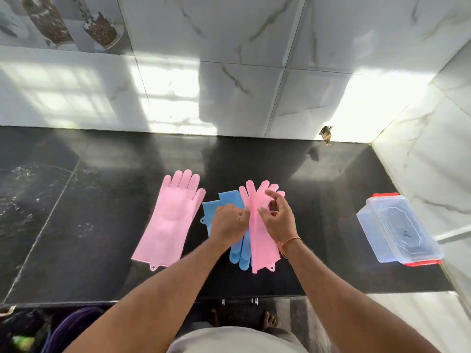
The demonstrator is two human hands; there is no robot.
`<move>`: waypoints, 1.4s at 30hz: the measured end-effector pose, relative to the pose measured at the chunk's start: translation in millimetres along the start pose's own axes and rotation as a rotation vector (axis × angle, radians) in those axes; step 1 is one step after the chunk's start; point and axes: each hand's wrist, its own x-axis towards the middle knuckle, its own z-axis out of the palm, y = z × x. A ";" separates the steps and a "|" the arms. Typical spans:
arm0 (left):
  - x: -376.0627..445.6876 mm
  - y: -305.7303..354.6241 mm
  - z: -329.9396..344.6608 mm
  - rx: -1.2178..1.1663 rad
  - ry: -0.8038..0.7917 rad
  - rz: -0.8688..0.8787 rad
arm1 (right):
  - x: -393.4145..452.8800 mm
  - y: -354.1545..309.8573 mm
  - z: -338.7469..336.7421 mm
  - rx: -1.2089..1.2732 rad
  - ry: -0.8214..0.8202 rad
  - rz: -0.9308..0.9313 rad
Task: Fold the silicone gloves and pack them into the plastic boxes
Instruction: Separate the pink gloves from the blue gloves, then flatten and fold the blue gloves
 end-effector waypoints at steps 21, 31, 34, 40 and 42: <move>-9.4 -152.2 -132.3 -0.895 0.460 -0.476 | -11.5 -36.7 105.9 -0.219 -0.303 -0.126; -24.6 -140.9 -88.6 -0.053 0.480 -0.592 | -0.8 2.8 28.6 -0.703 -0.182 -0.313; -26.2 -132.2 -73.4 0.118 0.512 -0.336 | 6.0 4.5 15.9 -0.829 -0.288 -0.295; -13.1 -83.8 -45.1 0.161 0.104 0.288 | 21.6 13.6 8.2 -0.866 -0.338 -0.150; -8.2 -62.8 -33.8 0.193 0.035 0.354 | 27.7 14.7 7.3 -0.860 -0.295 -0.176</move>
